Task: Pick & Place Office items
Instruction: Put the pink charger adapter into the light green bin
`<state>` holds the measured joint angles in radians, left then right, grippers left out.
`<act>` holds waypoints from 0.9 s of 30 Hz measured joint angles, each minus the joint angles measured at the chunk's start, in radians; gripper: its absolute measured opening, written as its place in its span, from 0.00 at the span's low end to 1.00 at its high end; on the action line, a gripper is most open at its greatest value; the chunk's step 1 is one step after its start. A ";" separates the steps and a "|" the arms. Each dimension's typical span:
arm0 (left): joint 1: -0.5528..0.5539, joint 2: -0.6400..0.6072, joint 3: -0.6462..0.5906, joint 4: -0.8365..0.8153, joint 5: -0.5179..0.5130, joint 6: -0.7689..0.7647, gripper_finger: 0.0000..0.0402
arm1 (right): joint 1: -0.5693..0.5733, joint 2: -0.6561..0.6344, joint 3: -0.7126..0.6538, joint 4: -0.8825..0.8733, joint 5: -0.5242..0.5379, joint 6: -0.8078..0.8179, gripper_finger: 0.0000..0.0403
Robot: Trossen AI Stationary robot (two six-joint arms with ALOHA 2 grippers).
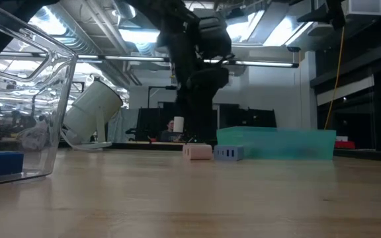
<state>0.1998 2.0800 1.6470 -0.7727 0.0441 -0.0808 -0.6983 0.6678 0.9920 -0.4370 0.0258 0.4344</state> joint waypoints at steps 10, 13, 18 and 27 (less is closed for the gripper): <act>-0.009 0.000 -0.020 -0.035 -0.032 -0.183 0.78 | 0.000 0.003 0.000 0.000 -0.015 -0.028 0.71; -0.009 0.013 -0.020 -0.035 -0.035 -0.194 0.78 | 0.000 0.005 0.000 -0.001 -0.023 -0.030 0.71; -0.019 0.056 -0.020 -0.035 -0.022 -0.204 0.78 | 0.000 0.007 0.000 0.000 -0.042 -0.030 0.71; -0.047 0.104 -0.019 -0.026 -0.027 -0.240 0.78 | 0.000 0.007 0.000 -0.007 -0.042 -0.031 0.71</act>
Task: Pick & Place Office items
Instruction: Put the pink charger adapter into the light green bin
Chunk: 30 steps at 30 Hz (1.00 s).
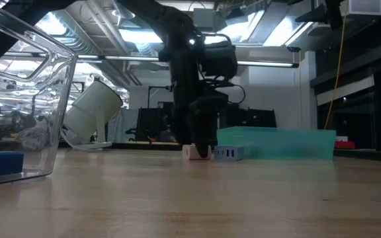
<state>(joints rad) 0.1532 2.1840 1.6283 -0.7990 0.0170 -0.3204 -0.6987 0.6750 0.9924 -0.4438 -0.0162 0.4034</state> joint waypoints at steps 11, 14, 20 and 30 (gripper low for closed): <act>0.041 0.001 0.000 0.007 0.098 -0.072 0.46 | 0.000 0.000 0.000 0.000 0.000 0.001 0.71; 0.066 -0.018 0.003 0.042 0.182 -0.089 0.46 | 0.000 0.000 0.000 0.000 0.000 0.001 0.71; 0.138 -0.103 0.024 0.258 0.368 -0.121 0.46 | 0.000 0.000 0.000 0.001 0.000 0.001 0.71; 0.250 -0.126 0.023 0.552 0.426 -0.205 0.46 | 0.000 0.000 0.000 0.001 -0.003 0.001 0.71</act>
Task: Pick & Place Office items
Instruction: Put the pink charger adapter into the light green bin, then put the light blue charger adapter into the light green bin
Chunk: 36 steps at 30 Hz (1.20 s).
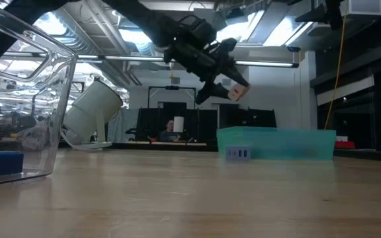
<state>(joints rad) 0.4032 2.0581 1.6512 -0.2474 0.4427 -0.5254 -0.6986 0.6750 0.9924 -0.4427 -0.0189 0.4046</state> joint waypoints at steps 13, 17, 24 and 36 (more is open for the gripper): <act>0.051 0.139 0.001 0.145 -0.013 -0.017 0.46 | 0.000 0.000 0.000 0.000 0.000 0.006 0.71; 0.051 0.154 0.001 0.145 -0.023 -0.011 0.53 | 0.000 0.000 0.000 0.000 0.000 0.015 0.71; 0.048 0.151 0.001 0.238 -0.010 -0.040 0.90 | 0.000 0.004 0.000 0.000 0.000 0.030 0.71; 0.043 0.098 0.001 0.136 -0.016 0.127 0.85 | 0.000 0.009 0.000 0.000 0.000 0.032 0.71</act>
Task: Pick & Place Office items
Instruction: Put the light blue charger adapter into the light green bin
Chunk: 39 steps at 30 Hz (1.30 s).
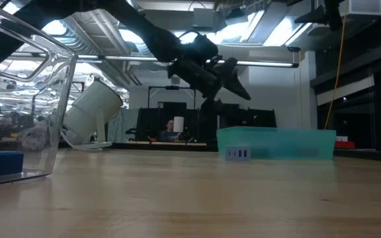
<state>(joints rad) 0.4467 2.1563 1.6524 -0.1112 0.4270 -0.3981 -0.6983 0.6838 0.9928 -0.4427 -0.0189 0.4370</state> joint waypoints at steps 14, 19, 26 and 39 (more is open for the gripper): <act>-0.205 -0.089 0.099 -0.717 -0.413 -0.288 0.85 | 0.000 0.013 0.000 -0.001 -0.003 -0.007 0.71; -0.252 -0.070 0.068 -0.722 -0.462 -0.427 0.85 | 0.000 0.030 0.000 0.000 -0.074 -0.008 0.71; -0.262 -0.004 0.062 -0.599 -0.468 -0.535 0.85 | 0.000 0.039 0.000 0.000 -0.139 -0.027 0.71; -0.280 0.064 0.061 -0.508 -0.466 -0.713 0.85 | 0.000 0.039 0.000 0.000 -0.227 0.011 0.71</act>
<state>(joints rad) 0.1663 2.2207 1.7138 -0.6196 -0.0386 -1.1109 -0.6987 0.7231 0.9928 -0.4427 -0.2458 0.4480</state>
